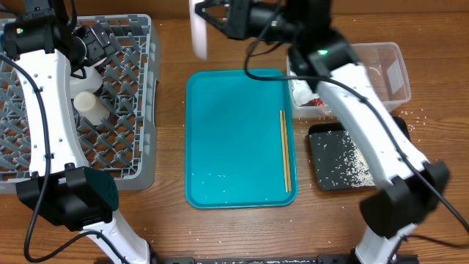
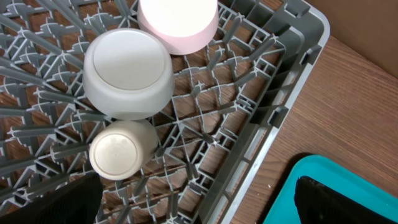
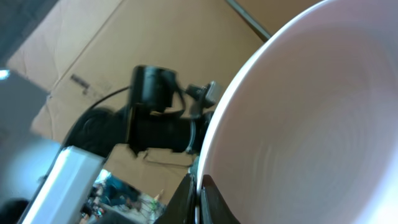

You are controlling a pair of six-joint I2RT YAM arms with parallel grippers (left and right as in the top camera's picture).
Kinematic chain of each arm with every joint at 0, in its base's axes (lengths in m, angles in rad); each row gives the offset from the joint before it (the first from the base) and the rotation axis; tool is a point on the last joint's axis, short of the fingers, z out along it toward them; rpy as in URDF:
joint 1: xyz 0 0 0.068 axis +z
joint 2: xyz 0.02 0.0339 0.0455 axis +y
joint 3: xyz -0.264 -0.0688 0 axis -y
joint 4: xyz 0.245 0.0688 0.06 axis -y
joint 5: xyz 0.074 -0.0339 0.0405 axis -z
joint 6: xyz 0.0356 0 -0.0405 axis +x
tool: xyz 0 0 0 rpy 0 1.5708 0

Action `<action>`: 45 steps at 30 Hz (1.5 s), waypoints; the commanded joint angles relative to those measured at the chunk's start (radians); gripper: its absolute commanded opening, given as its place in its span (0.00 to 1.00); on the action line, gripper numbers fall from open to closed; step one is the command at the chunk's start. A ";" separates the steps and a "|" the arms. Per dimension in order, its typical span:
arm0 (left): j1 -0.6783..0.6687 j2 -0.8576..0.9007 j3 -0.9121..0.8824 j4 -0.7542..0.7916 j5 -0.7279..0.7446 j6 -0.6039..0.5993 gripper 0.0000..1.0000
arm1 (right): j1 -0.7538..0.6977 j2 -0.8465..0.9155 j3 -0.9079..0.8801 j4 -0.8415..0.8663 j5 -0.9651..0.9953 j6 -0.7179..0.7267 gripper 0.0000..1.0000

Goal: Sort waste into correct bins and load items into the dishwasher
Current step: 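Carry the plate left with the right gripper to the dish rack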

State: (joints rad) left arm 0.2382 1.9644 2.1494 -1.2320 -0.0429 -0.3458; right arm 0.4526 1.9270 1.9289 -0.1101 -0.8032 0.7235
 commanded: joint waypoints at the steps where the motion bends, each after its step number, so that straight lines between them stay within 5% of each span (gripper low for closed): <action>1: 0.003 0.005 0.006 0.002 -0.012 -0.018 1.00 | -0.002 0.108 0.009 0.116 0.005 0.151 0.04; 7: 0.003 0.005 0.006 0.002 -0.012 -0.018 1.00 | 0.025 0.227 0.009 0.389 -0.079 0.305 0.04; 15: 0.003 0.005 0.006 0.061 -0.003 -0.056 1.00 | 0.112 0.258 0.009 0.400 -0.007 0.306 0.04; 18: 0.015 0.005 0.006 0.019 -0.158 -0.116 1.00 | 0.144 0.281 0.009 0.406 0.028 0.329 0.03; 21: 0.046 0.005 0.006 -0.070 -0.349 -0.303 1.00 | 0.163 0.314 0.009 0.466 0.032 0.366 0.04; 27: 0.143 0.005 0.006 -0.157 -0.491 -0.422 1.00 | 0.184 0.360 0.010 0.560 0.051 0.400 0.04; 45: 0.313 0.005 0.006 -0.210 -0.359 -0.447 1.00 | 0.251 0.439 0.010 0.534 0.111 0.437 0.04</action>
State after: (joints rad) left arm 0.5514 1.9644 2.1494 -1.4376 -0.4122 -0.7719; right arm 0.6895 2.3394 1.9259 0.4057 -0.7021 1.1378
